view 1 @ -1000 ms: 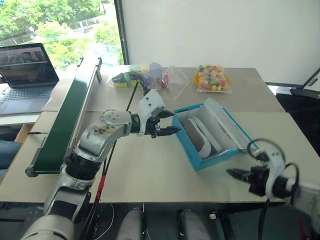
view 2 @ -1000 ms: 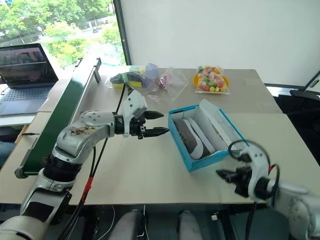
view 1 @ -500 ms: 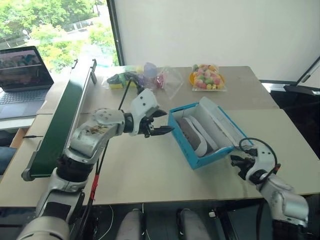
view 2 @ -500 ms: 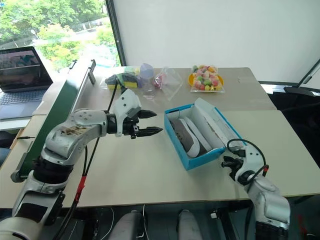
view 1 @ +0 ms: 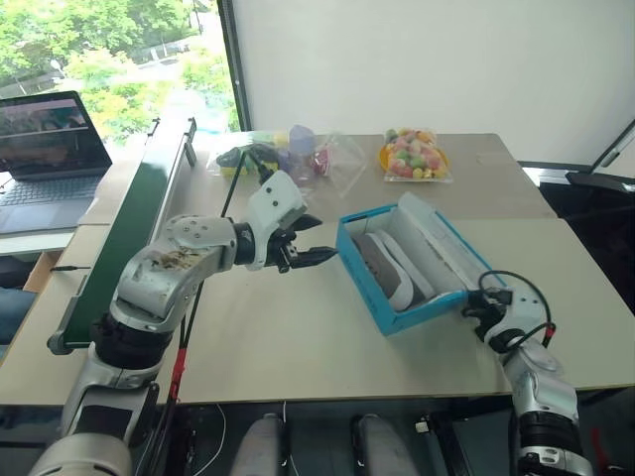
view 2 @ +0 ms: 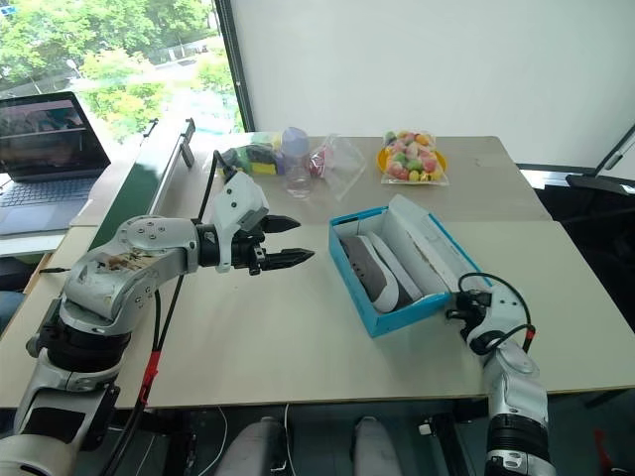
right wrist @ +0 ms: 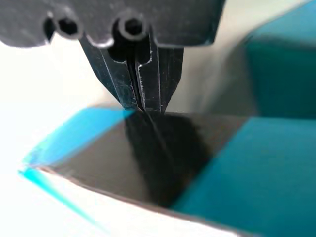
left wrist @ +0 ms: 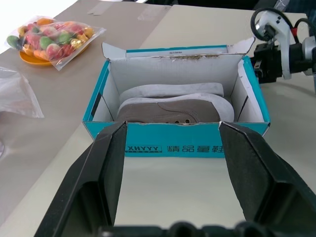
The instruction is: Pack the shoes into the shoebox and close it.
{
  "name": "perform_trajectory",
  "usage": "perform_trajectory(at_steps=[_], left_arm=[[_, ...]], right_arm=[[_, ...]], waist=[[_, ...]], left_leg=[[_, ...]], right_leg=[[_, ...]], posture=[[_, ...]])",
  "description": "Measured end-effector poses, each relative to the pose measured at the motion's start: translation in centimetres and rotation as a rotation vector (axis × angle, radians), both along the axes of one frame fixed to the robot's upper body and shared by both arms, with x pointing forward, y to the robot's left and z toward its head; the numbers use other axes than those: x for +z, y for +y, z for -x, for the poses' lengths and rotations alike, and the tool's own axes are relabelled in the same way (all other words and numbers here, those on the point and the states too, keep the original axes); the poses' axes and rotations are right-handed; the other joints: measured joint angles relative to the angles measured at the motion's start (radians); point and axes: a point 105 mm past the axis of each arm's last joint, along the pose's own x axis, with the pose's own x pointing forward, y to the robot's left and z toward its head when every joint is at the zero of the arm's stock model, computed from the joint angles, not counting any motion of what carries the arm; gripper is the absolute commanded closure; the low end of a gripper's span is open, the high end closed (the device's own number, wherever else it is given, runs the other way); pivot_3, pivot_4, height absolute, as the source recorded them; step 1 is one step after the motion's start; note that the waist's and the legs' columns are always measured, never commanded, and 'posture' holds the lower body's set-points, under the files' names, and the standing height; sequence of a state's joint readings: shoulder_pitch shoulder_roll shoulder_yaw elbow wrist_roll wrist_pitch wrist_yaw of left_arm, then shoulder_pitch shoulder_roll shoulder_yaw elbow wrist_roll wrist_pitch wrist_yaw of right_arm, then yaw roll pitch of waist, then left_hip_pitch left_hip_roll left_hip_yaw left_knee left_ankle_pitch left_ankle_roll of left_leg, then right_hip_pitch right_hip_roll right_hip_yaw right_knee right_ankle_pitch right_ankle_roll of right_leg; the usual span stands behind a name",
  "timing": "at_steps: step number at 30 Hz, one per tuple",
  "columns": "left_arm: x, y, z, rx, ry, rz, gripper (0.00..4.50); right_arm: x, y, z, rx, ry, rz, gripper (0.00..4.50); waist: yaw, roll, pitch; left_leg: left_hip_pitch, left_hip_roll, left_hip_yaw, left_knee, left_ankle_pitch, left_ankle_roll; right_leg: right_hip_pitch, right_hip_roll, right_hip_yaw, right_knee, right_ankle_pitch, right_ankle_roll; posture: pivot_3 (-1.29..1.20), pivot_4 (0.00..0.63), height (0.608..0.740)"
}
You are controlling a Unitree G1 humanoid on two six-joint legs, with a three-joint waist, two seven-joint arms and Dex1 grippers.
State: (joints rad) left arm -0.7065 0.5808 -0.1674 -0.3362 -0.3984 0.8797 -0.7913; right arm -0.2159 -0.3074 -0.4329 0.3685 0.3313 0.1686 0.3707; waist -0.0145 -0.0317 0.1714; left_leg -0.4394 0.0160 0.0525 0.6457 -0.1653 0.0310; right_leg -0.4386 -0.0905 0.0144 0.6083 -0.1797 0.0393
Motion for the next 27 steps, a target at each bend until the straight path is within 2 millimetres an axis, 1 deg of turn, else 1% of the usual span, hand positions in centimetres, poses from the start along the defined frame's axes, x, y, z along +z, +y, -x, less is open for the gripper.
perform_trajectory(at_steps=[2,5,8,13,17,19,21,22,24,25,27], left_arm=[[-0.1,-0.1,0.1,-0.007,0.003,-0.003,1.37],[-0.1,-0.2,0.1,-0.010,0.004,-0.003,1.37],[-0.2,-0.1,-0.1,-0.009,0.008,-0.003,1.37],[0.0,0.1,-0.4,-0.007,-0.001,-0.003,1.37],[-0.2,-0.1,-0.3,-0.019,0.001,-0.013,1.37],[-0.3,-0.3,-0.3,-0.024,0.003,-0.018,1.37],[-0.3,-0.2,-0.3,-0.023,0.002,-0.019,1.37],[-0.3,-0.3,-0.3,-0.023,0.002,-0.018,1.37],[-0.3,-0.3,-0.3,-0.022,0.002,-0.017,1.37],[-0.3,-0.3,-0.3,-0.020,0.000,-0.017,1.37],[-0.3,-0.3,-0.4,-0.017,-0.002,-0.016,1.37]], right_arm=[[1.0,0.5,-0.2,-0.017,-0.083,-0.078,4.45],[1.9,1.2,-0.3,-0.004,-0.155,-0.167,4.45],[3.7,2.3,-0.3,0.056,-0.252,-0.293,4.45],[7.1,4.2,-0.2,0.199,-0.369,-0.437,4.45],[10.1,5.2,0.4,0.323,-0.445,-0.540,4.45],[11.9,6.2,1.1,0.435,-0.467,-0.599,4.45],[13.0,7.4,1.8,0.547,-0.445,-0.614,4.45],[13.0,8.0,2.0,0.594,-0.408,-0.612,4.45],[12.2,9.5,2.3,0.669,-0.296,-0.543,4.45],[11.1,10.7,2.4,0.714,-0.197,-0.461,4.45],[9.6,12.2,2.3,0.753,-0.095,-0.371,4.45]], waist=[[-0.007,0.000,0.000],[-0.008,0.000,0.000],[-0.006,0.000,0.000],[-0.003,0.000,0.000],[-0.003,0.000,0.000],[-0.002,0.000,0.000],[-0.001,0.000,0.000],[-0.001,0.000,0.000],[0.000,0.000,0.000],[0.000,0.000,0.000],[-0.001,0.000,0.000]], left_leg=[[0.000,0.000,-0.001,0.000,0.003,0.005],[0.000,0.001,-0.001,-0.001,0.003,0.005],[0.000,0.001,-0.002,-0.001,0.003,0.005],[0.000,0.001,-0.002,-0.001,0.003,0.005],[0.000,0.002,-0.002,-0.001,0.003,0.005],[0.000,0.002,-0.002,-0.001,0.003,0.005],[0.000,0.002,-0.002,-0.001,0.003,0.005],[0.000,0.002,-0.002,-0.001,0.003,0.005],[0.000,0.001,-0.002,-0.001,0.003,0.005],[0.000,0.001,-0.001,-0.001,0.003,0.005],[0.000,0.001,-0.001,-0.001,0.003,0.005]], right_leg=[[0.000,0.001,0.001,0.000,0.000,0.000],[-0.001,0.001,0.001,0.000,0.000,0.000],[-0.001,0.000,0.001,0.000,0.000,0.000],[-0.001,-0.001,0.001,0.001,0.000,0.000],[-0.001,-0.001,0.001,0.001,0.000,0.000],[-0.001,-0.001,0.001,0.000,0.000,0.000],[-0.001,-0.001,0.001,0.000,0.000,-0.001],[-0.001,-0.001,0.001,0.000,0.000,-0.001],[-0.001,-0.001,0.001,0.000,0.000,-0.001],[-0.001,-0.001,0.001,0.000,-0.001,-0.001],[-0.001,-0.001,0.001,0.000,-0.001,-0.001]], posture=[[0.00,0.150,0.740],[0.00,0.150,0.740],[0.00,0.150,0.740],[0.00,0.150,0.740],[0.00,0.150,0.740],[0.00,0.150,0.740],[0.00,0.150,0.740],[0.00,0.150,0.740],[0.00,0.150,0.740],[0.00,0.150,0.740],[0.00,0.150,0.740]])
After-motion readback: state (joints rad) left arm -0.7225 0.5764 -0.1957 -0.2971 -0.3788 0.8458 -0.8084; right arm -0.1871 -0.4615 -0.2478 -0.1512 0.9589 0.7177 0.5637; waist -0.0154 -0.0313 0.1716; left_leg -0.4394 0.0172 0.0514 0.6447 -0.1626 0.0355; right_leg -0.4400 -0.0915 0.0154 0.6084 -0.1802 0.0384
